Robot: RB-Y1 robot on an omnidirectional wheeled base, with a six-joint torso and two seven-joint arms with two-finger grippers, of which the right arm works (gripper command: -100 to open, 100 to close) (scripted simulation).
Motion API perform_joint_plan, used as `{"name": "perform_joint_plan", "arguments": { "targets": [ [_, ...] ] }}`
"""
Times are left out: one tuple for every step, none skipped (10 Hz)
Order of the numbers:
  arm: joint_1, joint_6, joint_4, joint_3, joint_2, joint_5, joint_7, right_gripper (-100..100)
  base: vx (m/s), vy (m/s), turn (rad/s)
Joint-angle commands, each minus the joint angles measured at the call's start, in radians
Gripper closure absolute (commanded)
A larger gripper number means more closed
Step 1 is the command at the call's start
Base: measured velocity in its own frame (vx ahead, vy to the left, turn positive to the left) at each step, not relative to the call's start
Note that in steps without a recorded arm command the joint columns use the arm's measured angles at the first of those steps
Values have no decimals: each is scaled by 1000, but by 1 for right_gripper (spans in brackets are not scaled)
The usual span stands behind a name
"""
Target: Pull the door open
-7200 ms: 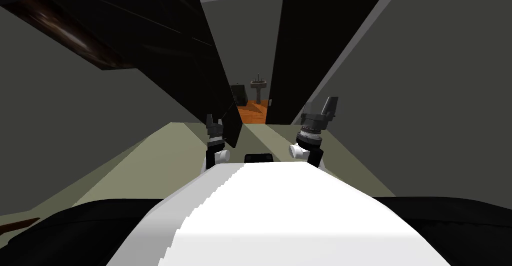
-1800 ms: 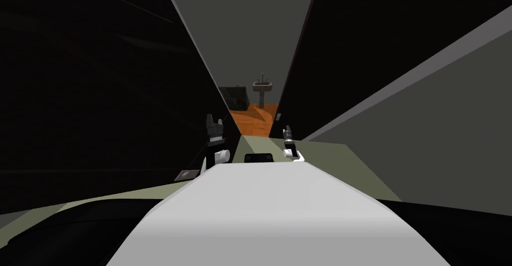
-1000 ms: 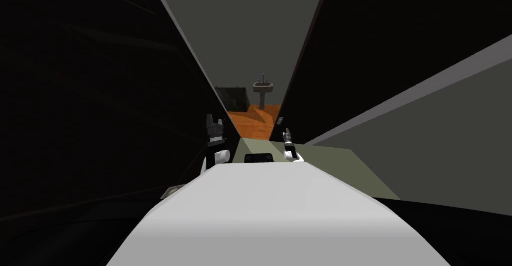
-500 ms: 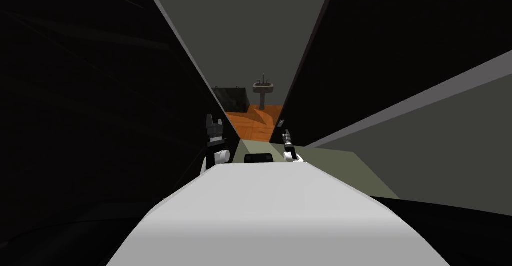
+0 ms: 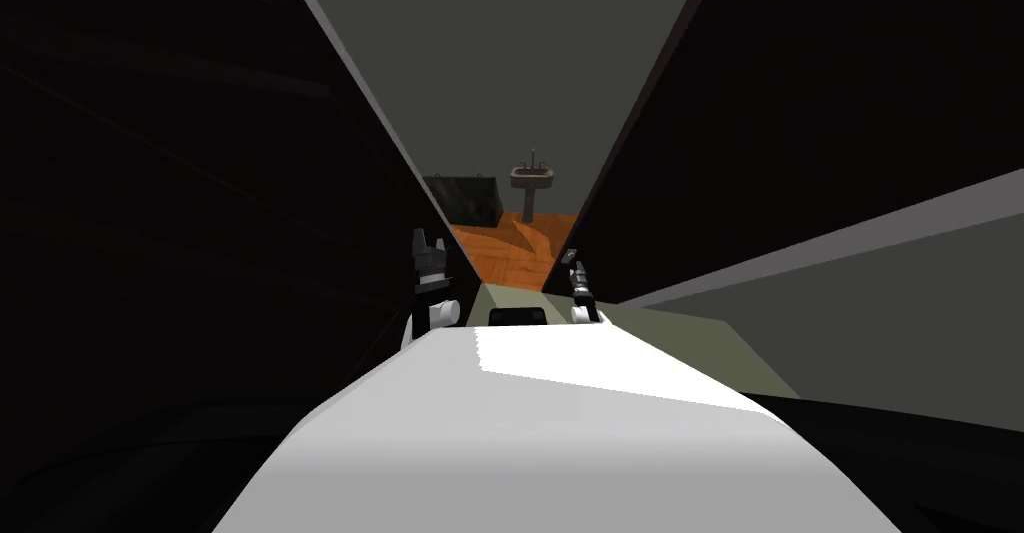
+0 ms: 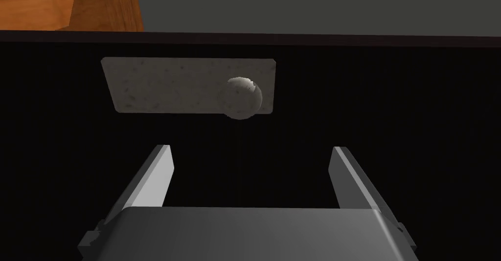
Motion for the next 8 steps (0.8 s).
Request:
{"name": "perform_joint_plan", "arguments": {
  "targets": [
    [10, -11, 6, -12, -16, -8, -14, -100, 185, -39, 141],
    [12, -20, 18, -19, -27, -13, -22, -100, 186, 6, 132],
    [14, -29, 29, -25, -36, -18, -29, -100, 207, 22, 99],
    [16, -35, 37, -30, -43, -21, -35, -100, 211, 20, 89],
    [17, -40, 43, -34, -48, -23, -39, -100, 185, 3, 63],
    [19, -35, 31, -32, -44, -22, -35, -100, 63, 2, -27],
    [19, -35, 31, -32, -44, -22, -35, 100, -23, 10, 8],
    [19, -35, 31, -32, -44, -22, -35, 100, -30, 2, 20]
  ]
}}
